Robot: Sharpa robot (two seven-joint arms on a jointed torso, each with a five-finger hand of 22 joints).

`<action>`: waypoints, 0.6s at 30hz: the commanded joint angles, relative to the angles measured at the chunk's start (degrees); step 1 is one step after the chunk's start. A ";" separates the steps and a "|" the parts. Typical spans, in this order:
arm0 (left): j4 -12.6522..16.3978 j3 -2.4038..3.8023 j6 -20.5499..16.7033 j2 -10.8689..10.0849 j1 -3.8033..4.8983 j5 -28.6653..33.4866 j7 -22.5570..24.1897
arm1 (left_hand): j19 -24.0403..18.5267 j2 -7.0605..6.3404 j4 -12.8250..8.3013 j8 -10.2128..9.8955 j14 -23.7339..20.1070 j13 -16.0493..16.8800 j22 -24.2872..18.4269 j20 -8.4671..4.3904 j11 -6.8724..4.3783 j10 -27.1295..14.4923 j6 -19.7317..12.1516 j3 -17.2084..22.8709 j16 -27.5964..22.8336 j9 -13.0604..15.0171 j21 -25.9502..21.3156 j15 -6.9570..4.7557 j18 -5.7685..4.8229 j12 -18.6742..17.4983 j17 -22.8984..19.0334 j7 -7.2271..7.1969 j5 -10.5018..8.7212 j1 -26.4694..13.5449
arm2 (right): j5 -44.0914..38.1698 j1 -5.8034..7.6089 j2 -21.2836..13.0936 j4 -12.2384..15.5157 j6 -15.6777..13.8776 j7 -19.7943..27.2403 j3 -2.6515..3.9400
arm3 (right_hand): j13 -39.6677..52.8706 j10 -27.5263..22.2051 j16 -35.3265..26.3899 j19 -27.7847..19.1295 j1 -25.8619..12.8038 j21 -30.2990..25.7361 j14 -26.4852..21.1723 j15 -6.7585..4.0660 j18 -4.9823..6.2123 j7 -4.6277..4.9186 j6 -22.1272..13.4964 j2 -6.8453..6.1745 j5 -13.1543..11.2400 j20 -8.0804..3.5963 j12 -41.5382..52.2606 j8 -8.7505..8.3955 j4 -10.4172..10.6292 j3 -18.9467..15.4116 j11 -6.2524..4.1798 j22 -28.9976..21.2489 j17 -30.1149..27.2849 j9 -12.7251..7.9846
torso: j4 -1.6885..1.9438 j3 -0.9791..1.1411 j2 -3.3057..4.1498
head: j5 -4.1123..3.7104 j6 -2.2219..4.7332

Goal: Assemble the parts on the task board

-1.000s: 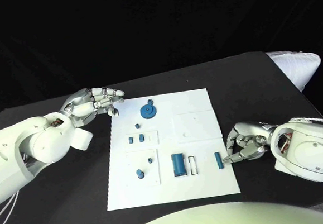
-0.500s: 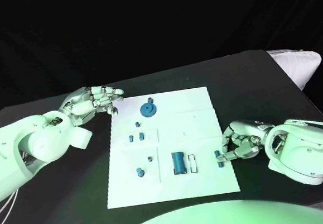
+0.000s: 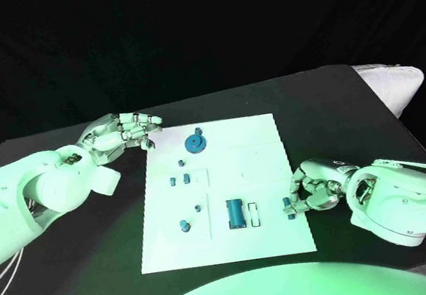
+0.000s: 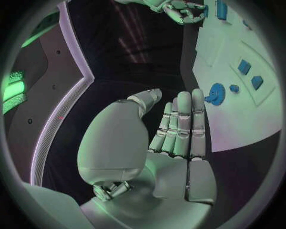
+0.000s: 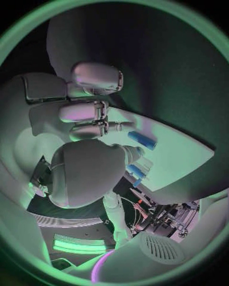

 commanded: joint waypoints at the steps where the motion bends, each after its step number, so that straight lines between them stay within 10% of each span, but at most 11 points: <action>1: 0.07 0.01 0.71 0.04 -0.02 -0.09 0.28 | 0.00 0.39 0.31 0.21 -0.33 0.08 -0.05 0.31 -0.13 -0.39 -0.45 -0.05 0.31 -0.07 -0.34 -0.03 0.34 0.35 0.07 1.53 -0.09 0.17 | -1.43 -0.54 0.43 -0.18 1.42 -1.11 -0.12 | 13.06 4.12 0.32 0.38 -0.22 0.05 5.72 -0.43 -0.35 0.00 0.41 0.07 -0.24 -0.04 0.18 0.11 0.07 -0.43 -0.37 5.17 14.01 -0.12 | 0.06 0.00 -0.03 | 0.06 -0.11; 18: 0.17 0.01 0.84 -0.17 -0.02 -0.09 0.17 | 0.00 0.39 0.31 0.21 -0.33 0.08 -0.05 0.31 -0.13 -0.39 -0.45 -0.05 0.31 -0.07 -0.34 -0.03 0.34 0.35 0.07 1.53 -0.09 0.17 | -7.29 -2.04 3.05 -1.35 5.29 -3.43 -0.32 | 13.02 4.04 0.30 0.38 6.26 -0.31 5.70 -0.54 -0.35 0.00 -0.41 2.79 -7.15 -0.24 0.03 0.90 -0.75 -1.68 -0.42 5.49 13.97 0.43 | 0.00 0.05 -0.01 | 0.10 -0.16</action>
